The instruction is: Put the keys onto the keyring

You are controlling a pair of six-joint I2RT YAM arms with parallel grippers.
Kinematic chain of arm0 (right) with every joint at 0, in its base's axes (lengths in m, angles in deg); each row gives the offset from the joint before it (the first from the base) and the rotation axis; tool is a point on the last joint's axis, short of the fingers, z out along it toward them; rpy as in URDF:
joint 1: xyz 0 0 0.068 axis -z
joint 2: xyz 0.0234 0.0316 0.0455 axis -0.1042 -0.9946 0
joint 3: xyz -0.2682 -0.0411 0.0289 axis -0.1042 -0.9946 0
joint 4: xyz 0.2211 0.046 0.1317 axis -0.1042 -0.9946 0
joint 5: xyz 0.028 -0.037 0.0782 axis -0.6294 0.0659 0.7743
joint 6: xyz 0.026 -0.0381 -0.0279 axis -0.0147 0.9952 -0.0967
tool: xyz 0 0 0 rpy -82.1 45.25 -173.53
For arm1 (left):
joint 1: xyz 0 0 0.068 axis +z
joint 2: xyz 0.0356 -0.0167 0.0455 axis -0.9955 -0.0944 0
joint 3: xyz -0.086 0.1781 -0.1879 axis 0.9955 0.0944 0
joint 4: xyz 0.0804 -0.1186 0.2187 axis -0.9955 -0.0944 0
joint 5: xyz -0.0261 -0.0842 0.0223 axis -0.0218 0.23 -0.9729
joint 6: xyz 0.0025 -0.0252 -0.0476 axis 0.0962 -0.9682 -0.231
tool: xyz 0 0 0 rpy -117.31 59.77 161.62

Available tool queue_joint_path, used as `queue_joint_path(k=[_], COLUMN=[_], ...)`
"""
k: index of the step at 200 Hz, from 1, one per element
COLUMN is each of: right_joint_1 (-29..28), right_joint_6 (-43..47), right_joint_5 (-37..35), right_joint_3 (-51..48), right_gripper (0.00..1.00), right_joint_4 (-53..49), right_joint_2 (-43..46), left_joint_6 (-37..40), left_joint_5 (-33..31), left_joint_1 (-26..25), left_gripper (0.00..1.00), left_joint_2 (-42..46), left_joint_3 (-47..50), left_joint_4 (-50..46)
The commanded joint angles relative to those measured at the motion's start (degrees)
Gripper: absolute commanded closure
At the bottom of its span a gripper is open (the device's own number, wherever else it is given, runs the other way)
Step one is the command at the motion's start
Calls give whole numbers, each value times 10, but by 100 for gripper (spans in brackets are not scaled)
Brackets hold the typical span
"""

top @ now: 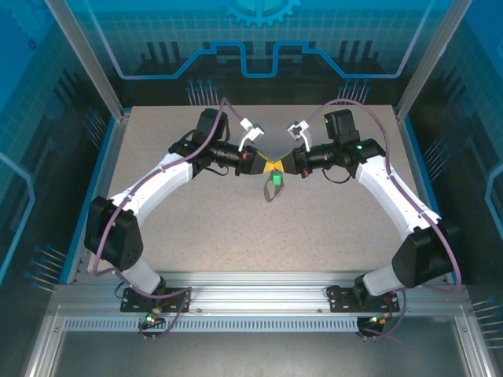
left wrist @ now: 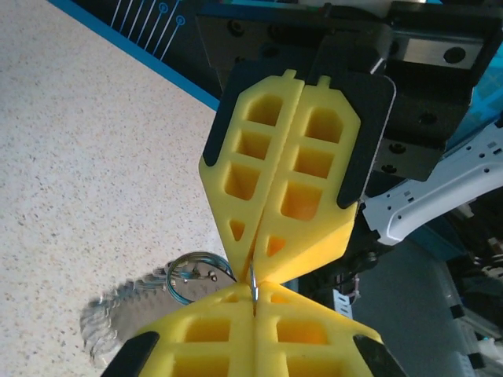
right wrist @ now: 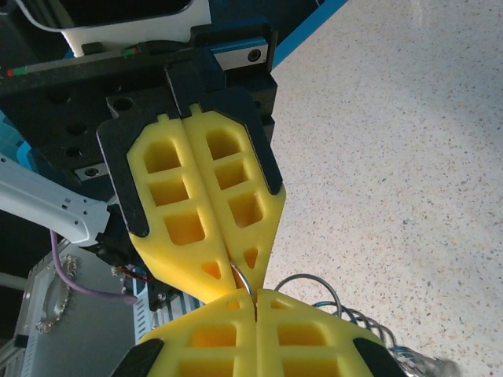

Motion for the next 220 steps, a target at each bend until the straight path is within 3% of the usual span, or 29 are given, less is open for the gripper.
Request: queue_joint_path(k=[1, 22, 43, 59, 77, 154, 220], right_joint_1=[1, 10, 25, 33, 38, 10, -62], right_joint_6=[-17, -40, -73, -94, -122, -252, -251], right_joint_5=[21, 16, 12, -2, -33, -195, -236], right_joint_3=[7, 5, -6, -15, -37, -244, -283], right_gripper=[100, 100, 85, 68, 62, 49, 48], right_joint_4=[23, 44, 74, 90, 112, 307, 399], right_joint_2=[-4, 6, 31, 59, 98, 274, 269], left_joint_6=[-4, -28, -84, -138, -204, -354, -359], left_joint_5=[24, 24, 23, 17, 9, -45, -98], left_joint_1=[-8, -7, -1, 8, 15, 14, -8], left_gripper=[100, 100, 100, 100, 100, 100, 100], left_joint_2=[-1, 8, 23, 36, 50, 96, 119], left_joint_3=[-3, 13, 45, 74, 105, 176, 191], left_joint_4=[37, 77, 158, 235, 329, 541, 541])
